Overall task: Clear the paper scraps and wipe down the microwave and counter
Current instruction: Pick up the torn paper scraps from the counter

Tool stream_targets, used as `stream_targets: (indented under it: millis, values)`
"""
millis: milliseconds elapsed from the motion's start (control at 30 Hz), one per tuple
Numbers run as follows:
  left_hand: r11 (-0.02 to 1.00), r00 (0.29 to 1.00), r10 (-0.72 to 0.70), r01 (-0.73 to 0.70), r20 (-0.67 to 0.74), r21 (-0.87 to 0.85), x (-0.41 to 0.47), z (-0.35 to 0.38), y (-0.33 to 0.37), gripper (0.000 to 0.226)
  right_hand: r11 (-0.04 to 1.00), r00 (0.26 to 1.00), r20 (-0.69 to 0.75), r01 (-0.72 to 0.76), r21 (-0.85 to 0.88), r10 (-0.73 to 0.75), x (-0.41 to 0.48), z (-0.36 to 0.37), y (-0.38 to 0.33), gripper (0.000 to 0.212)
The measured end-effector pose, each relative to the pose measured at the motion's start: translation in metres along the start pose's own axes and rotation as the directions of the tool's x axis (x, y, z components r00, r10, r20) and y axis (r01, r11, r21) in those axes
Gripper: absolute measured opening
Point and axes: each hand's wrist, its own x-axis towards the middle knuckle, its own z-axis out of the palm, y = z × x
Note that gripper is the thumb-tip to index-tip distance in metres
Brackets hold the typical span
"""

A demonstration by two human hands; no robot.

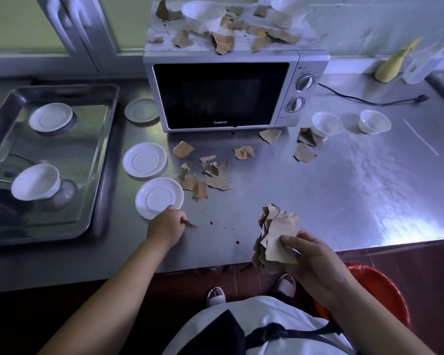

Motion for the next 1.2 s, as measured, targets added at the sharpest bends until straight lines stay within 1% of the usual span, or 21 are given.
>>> stream_targets:
  millis: [67,100,133,167,200,233,267,300,333,367,400,433,500,567,633,767,867,967,1067,1133,1200]
  values:
    - [0.997,0.999,-0.021,0.018,-0.05,-0.073,-0.002,-0.01,0.007,0.01,1.0,0.998,-0.07,-0.004,0.012,0.005,0.0,-0.005,0.0,0.03]
    - [0.983,0.997,-0.03,0.018,-0.066,-0.181,-0.007,-0.017,0.013,0.006,1.0,0.993,-0.115,-0.002,0.019,0.004,0.0,-0.008,-0.001,0.031]
    - [0.94,0.997,-0.041,0.016,-0.065,-0.34,-0.013,-0.024,0.021,0.004,1.0,0.986,-0.166,0.006,0.02,-0.002,0.0,-0.011,-0.001,0.03]
    - [0.858,0.998,-0.048,0.019,-0.044,-0.512,-0.022,-0.033,0.031,0.007,1.0,0.975,-0.222,0.015,0.013,-0.012,0.0,-0.014,-0.002,0.027]
    - [0.742,0.999,-0.03,0.016,-0.01,-0.671,-0.033,-0.043,0.043,0.011,1.0,0.962,-0.273,0.023,-0.001,-0.022,-0.001,-0.017,-0.002,0.025]
    - [0.615,1.0,0.021,0.0,0.017,-0.788,-0.045,-0.052,0.057,0.016,0.999,0.95,-0.311,0.029,-0.019,-0.033,0.0,-0.019,-0.003,0.024]
    - [0.51,0.995,0.092,-0.025,0.026,-0.86,-0.057,-0.061,0.072,0.02,0.999,0.941,-0.335,0.034,-0.037,-0.044,0.001,-0.02,-0.003,0.025]
    - [0.439,0.986,0.165,-0.052,0.023,-0.897,-0.067,-0.068,0.086,0.024,0.997,0.935,-0.349,0.036,-0.063,-0.055,0.002,-0.022,-0.003,0.025]
    - [0.394,0.973,0.232,-0.082,0.013,-0.915,-0.076,-0.073,0.1,0.03,0.994,0.931,-0.359,0.031,-0.1,-0.066,0.004,-0.022,-0.004,0.024]
    - [0.372,0.957,0.292,-0.115,-0.001,-0.921,-0.084,-0.076,0.114,0.034,0.99,0.929,-0.362,0.026,-0.142,-0.076,0.007,-0.021,-0.005,0.02]
    - [0.367,0.94,0.342,-0.156,-0.023,-0.917,-0.09,-0.077,0.126,0.035,0.984,0.93,-0.356,0.024,-0.179,-0.087,0.009,-0.019,-0.007,0.016]
    - [0.393,0.923,0.38,-0.216,-0.057,-0.894,-0.094,-0.075,0.137,0.031,0.978,0.936,-0.34,0.024,-0.207,-0.095,0.011,-0.018,-0.008,0.013]
    - [0.509,0.892,0.431,-0.363,-0.134,-0.781,-0.098,-0.067,0.151,0.019,0.966,0.954,-0.278,0.036,-0.256,-0.109,0.014,-0.014,-0.011,0.017]
    - [0.598,0.878,0.447,-0.435,-0.171,-0.673,-0.1,-0.059,0.161,0.013,0.954,0.973,-0.2,0.056,-0.295,-0.119,0.018,-0.01,-0.014,0.026]
    - [0.647,0.887,0.425,-0.439,-0.183,-0.623,-0.101,-0.053,0.167,0.012,0.95,0.984,-0.13,0.074,-0.302,-0.118,0.021,-0.01,-0.02,0.029]
    - [0.742,0.918,0.341,-0.395,-0.202,-0.542,-0.098,-0.046,0.176,0.019,0.964,0.995,0.016,0.096,-0.247,-0.095,0.029,-0.011,-0.038,0.015]
    - [0.784,0.918,0.311,-0.395,-0.247,-0.479,-0.093,-0.047,0.185,0.022,0.957,0.995,0.076,0.088,-0.277,-0.069,0.036,-0.013,-0.055,0.019]
    - [0.813,0.921,0.297,-0.383,-0.254,-0.438,-0.088,-0.046,0.197,0.022,0.955,0.993,0.118,0.059,-0.292,-0.025,0.04,-0.019,-0.069,0.035]
    - [0.835,0.938,0.246,-0.334,-0.246,-0.438,-0.08,-0.044,0.208,0.024,0.948,0.985,0.174,0.055,-0.314,0.001,0.043,-0.025,-0.084,0.029]
    - [0.838,0.943,0.222,-0.315,-0.249,-0.445,-0.075,-0.041,0.216,0.026,0.939,0.983,0.185,0.069,-0.338,-0.005,0.048,-0.03,-0.093,0.028]
    - [0.828,0.939,0.192,-0.311,-0.285,-0.468,-0.071,-0.037,0.226,0.032,0.939,0.984,0.179,0.079,-0.334,-0.019,0.055,-0.038,-0.098,0.026]
